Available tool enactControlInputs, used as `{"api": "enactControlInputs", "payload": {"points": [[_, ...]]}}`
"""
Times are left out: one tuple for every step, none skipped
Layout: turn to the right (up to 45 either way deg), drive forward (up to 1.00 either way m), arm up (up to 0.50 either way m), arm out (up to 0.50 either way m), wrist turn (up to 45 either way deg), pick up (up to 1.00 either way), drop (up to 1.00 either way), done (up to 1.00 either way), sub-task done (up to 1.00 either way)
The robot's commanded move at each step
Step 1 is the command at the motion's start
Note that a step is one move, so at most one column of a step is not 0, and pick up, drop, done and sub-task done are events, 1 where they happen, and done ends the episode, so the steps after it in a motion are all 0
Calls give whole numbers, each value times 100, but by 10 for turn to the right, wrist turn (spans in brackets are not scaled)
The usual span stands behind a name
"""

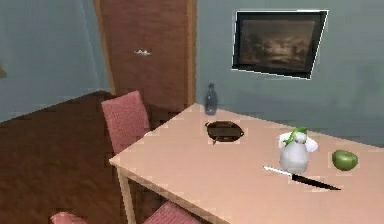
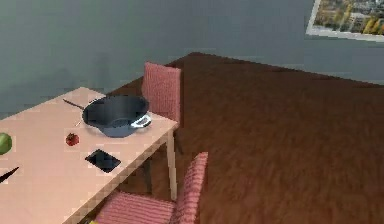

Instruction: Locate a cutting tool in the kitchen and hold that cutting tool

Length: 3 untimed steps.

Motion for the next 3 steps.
{"api": "enactControlInputs", "payload": {"points": [[0, 10, 0, 0, 0, 0, 0, 0, 0], [-450, 0, 0, 0, 0, 0, 0, 0, 0], [-90, 0, 0, 0, 0, 0, 0, 0, 0]]}}
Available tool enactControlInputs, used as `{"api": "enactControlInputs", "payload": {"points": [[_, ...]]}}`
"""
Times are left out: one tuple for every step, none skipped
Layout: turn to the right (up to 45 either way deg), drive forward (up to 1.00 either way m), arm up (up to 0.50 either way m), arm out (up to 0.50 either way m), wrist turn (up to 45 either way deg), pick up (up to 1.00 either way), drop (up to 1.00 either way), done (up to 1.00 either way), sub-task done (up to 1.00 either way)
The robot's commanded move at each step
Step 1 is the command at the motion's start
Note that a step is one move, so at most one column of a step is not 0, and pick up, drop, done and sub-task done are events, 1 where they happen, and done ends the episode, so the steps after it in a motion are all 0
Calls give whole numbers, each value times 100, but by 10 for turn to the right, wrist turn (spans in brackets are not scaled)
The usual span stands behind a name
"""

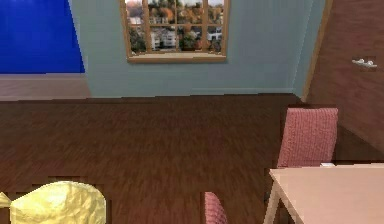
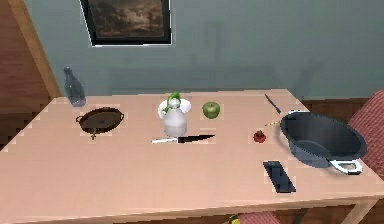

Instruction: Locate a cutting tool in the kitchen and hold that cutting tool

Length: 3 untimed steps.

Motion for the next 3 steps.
{"api": "enactControlInputs", "payload": {"points": [[0, 0, 50, 0, 0, 0, 0, 0, 0], [0, 0, 34, 0, 0, 0, 0, 0, 0], [0, 0, 0, 50, 0, 0, 0, 0, 0]]}}
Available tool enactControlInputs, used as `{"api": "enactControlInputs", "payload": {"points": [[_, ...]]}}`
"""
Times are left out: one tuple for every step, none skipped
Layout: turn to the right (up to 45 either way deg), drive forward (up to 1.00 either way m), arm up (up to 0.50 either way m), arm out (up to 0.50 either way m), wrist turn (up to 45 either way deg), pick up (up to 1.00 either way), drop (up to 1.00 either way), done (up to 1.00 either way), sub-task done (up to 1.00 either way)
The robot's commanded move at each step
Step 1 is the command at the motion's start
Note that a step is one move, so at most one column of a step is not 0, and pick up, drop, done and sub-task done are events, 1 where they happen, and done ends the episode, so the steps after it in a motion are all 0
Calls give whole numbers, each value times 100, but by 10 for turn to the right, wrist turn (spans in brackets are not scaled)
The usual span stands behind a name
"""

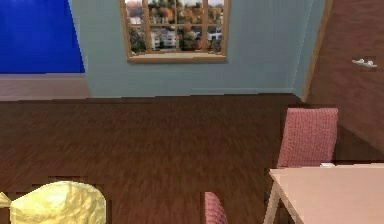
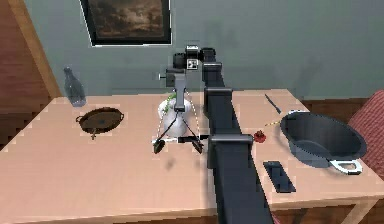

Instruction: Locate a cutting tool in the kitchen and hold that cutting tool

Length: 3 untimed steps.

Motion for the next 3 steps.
{"api": "enactControlInputs", "payload": {"points": [[0, 0, 0, 0, 450, 0, 0, 0, 0], [0, 0, 0, 0, 450, 0, 0, 0, 0], [0, 0, 0, 0, 450, 0, 0, 0, 0]]}}
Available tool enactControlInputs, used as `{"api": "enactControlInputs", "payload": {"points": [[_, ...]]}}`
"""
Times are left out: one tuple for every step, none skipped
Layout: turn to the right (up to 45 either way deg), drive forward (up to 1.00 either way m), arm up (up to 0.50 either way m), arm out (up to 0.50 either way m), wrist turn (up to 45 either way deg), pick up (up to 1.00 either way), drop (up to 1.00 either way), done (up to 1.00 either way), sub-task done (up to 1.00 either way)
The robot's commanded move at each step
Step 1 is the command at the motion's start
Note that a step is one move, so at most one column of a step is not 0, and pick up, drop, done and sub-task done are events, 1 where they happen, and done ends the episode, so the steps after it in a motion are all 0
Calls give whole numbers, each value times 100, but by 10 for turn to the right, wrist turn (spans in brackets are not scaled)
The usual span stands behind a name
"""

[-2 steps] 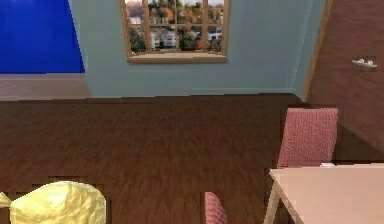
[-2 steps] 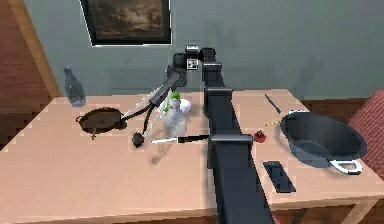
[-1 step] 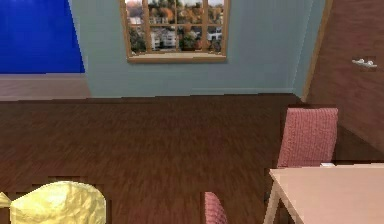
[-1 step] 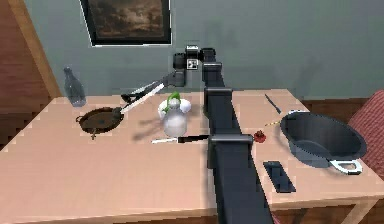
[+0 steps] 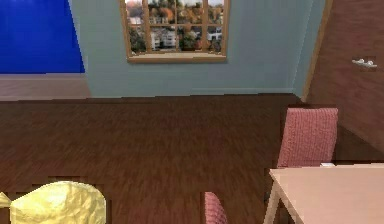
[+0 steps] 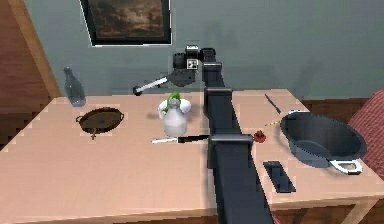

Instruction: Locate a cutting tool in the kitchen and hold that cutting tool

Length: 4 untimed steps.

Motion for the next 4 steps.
{"api": "enactControlInputs", "payload": {"points": [[0, 0, 0, 0, 330, 0, 0, 0, 0], [0, 0, -30, 0, 0, 0, 0, 0, 0], [0, 0, 0, 0, 0, 100, 0, 0, 0], [0, 0, 10, 0, 0, 0, 0, 0, 0]]}}
